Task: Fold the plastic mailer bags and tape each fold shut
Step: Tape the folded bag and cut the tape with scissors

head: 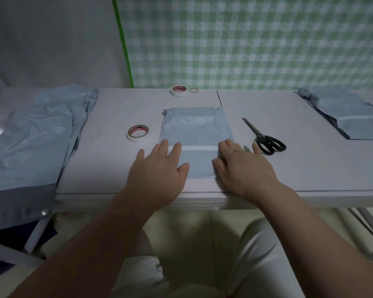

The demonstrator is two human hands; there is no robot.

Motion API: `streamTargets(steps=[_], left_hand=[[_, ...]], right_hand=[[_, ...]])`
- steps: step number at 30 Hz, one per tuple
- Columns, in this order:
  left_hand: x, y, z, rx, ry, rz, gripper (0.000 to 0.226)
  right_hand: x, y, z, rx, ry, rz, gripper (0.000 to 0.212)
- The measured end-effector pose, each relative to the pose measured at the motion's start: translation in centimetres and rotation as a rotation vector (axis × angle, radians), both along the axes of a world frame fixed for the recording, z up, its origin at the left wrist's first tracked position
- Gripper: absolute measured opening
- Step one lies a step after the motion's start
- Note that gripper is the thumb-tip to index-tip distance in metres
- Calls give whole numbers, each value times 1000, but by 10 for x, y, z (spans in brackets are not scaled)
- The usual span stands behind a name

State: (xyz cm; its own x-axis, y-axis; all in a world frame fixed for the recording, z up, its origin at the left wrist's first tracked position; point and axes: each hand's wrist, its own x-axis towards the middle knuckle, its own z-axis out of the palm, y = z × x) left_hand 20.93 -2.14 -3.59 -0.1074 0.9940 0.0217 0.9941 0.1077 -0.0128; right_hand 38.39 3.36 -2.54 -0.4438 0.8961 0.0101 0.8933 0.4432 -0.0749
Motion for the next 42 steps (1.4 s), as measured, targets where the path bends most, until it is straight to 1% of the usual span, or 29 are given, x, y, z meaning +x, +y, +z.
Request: streamTargets(steps=[1, 3, 4, 5, 6, 8, 10, 12, 13, 14, 15, 17, 18, 19, 20, 21, 23, 25, 27, 28, 29, 31, 32, 33, 35, 37, 39, 41, 42], left_hand=[[-1, -1, 2, 0, 6, 1, 62], [0, -2, 8, -12, -40, 7, 56], [0, -2, 12, -6, -90, 18, 53], [-1, 0, 17, 26, -164, 33, 51], [-4, 3, 22, 76, -266, 52, 49], [-11, 13, 30, 175, -535, 106, 52], [-13, 24, 34, 224, -831, 183, 57], [-13, 33, 34, 254, -1084, 273, 59], [-11, 36, 35, 265, -1182, 318, 60], [-10, 37, 35, 289, -1244, 356, 60], [-9, 39, 35, 329, -1268, 382, 60], [-8, 40, 37, 387, -1279, 411, 57], [-8, 40, 38, 378, -1314, 420, 56], [-7, 41, 40, 337, -1397, 424, 54], [-5, 41, 43, 272, -1521, 424, 53], [-2, 42, 47, 206, -1654, 421, 52], [2, 43, 54, 115, -1875, 415, 53], [3, 45, 58, 78, -2016, 418, 52], [0, 47, 62, 45, -2134, 431, 48], [-2, 47, 64, 23, -2199, 415, 50], [-4, 49, 65, -3, -2261, 365, 58], [1, 52, 71, -70, -2329, 229, 91], [8, 52, 76, -94, -2326, 152, 101], [15, 54, 80, -95, -2292, 91, 99], [36, 58, 94, -87, -2174, -21, 83], [59, 67, 107, -106, -2089, -125, 77], [82, 81, 115, -130, -2040, -180, 66], [108, 100, 119, -199, -2015, -209, 43], [122, 111, 119, -261, -1991, -234, 36]], right_hand=[[1, 0, 0, 3, -2, -11, 39], [1, 0, 2, 10, -13, -14, 36], [1, 1, 3, 22, 16, -16, 32], [2, 3, 5, 24, 104, -41, 26], [2, 5, 10, 8, 232, -93, 23], [1, 15, 20, -38, 498, -223, 22], [-1, 28, 30, -109, 656, -328, 25], [-6, 43, 36, -209, 722, -414, 27], [-8, 49, 36, -260, 743, -454, 24], [-11, 54, 37, -312, 760, -484, 18], [-11, 58, 36, -333, 753, -506, 14], [-11, 66, 37, -343, 675, -522, 20], [-11, 67, 40, -360, 667, -527, 19], [-11, 69, 42, -388, 662, -525, 11], [-11, 71, 44, -409, 647, -524, 11], [-12, 72, 47, -430, 622, -532, 20], [-14, 71, 50, -538, 674, -554, 27], [-15, 71, 51, -752, 846, -569, 29], [-14, 71, 53, -937, 1012, -555, 20], [-12, 73, 54, -981, 1090, -545, 19], [-10, 77, 55, -1003, 1175, -548, 20], [-4, 80, 61, -985, 1326, -533, 22], [0, 82, 63, -978, 1389, -509, 21], [5, 83, 67, -980, 1462, -484, 20], [20, 86, 76, -989, 1613, -450, 22], [42, 94, 84, -953, 1739, -441, 24], [69, 103, 91, -862, 1836, -452, 25], [97, 115, 93, -740, 1899, -518, 26], [111, 122, 92, -691, 1914, -562, 27]])
